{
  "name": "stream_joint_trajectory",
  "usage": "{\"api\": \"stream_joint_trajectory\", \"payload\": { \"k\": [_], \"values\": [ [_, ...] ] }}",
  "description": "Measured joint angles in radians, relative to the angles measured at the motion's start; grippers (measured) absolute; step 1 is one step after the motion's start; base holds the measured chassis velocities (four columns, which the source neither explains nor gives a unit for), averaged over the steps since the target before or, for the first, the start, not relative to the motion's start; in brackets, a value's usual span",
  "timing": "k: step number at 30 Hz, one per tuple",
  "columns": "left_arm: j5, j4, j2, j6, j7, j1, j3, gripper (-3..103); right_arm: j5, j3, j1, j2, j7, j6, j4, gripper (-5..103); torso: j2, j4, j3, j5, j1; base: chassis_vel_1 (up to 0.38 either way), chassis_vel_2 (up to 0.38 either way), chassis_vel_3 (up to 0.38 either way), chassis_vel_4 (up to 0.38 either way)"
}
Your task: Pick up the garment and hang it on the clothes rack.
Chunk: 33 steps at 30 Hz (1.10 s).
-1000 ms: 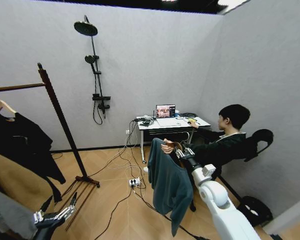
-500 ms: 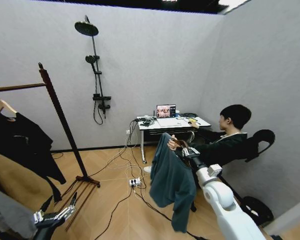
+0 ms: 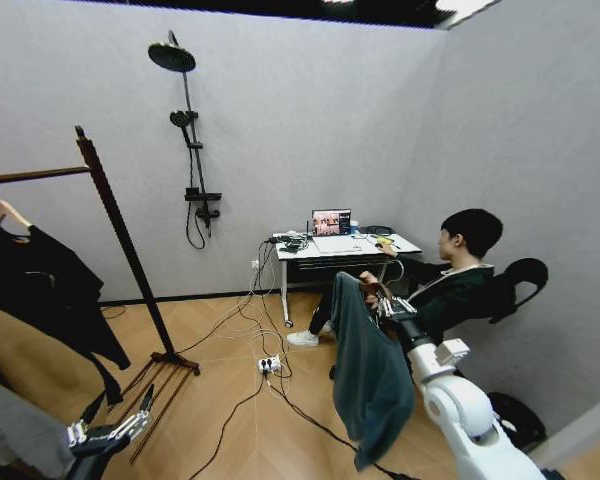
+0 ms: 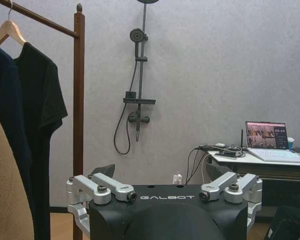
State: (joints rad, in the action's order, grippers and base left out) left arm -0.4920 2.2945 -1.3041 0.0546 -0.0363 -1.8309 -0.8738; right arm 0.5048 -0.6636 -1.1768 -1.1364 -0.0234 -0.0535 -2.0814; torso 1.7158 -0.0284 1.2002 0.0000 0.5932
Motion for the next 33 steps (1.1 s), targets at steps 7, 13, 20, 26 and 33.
{"api": "stream_joint_trajectory", "payload": {
  "k": [7,13,20,26,33],
  "values": [
    [0.0,0.0,0.0,0.0,0.0,0.0,0.0,100,0.003,-0.061,-0.039,0.015,0.01,0.053,0.005,9,0.0,0.0,0.0,0.0,0.0,0.0,0.0,0.0,0.0],
    [0.0,0.0,0.0,0.0,0.0,0.0,0.0,100,0.015,-0.108,-0.064,0.035,0.041,0.032,-0.001,9,0.0,0.0,0.0,0.0,0.0,0.0,0.0,0.0,0.0],
    [0.0,0.0,0.0,0.0,0.0,0.0,0.0,100,0.016,-0.101,-0.064,0.043,0.044,0.02,-0.012,9,0.0,0.0,0.0,0.0,0.0,0.0,0.0,0.0,0.0],
    [0.0,0.0,0.0,0.0,0.0,0.0,0.0,100,0.015,-0.089,-0.065,0.032,0.03,0.023,-0.01,9,0.0,0.0002,0.0,0.0,0.0,-0.089,0.078,0.098,-0.092],
    [0.0,0.0,0.0,0.0,0.0,0.0,0.0,100,0.015,-0.084,-0.069,0.024,0.022,0.034,-0.003,9,0.0,0.0001,0.0,-0.0001,0.0,-0.153,0.135,0.151,-0.154]
  ]
}}
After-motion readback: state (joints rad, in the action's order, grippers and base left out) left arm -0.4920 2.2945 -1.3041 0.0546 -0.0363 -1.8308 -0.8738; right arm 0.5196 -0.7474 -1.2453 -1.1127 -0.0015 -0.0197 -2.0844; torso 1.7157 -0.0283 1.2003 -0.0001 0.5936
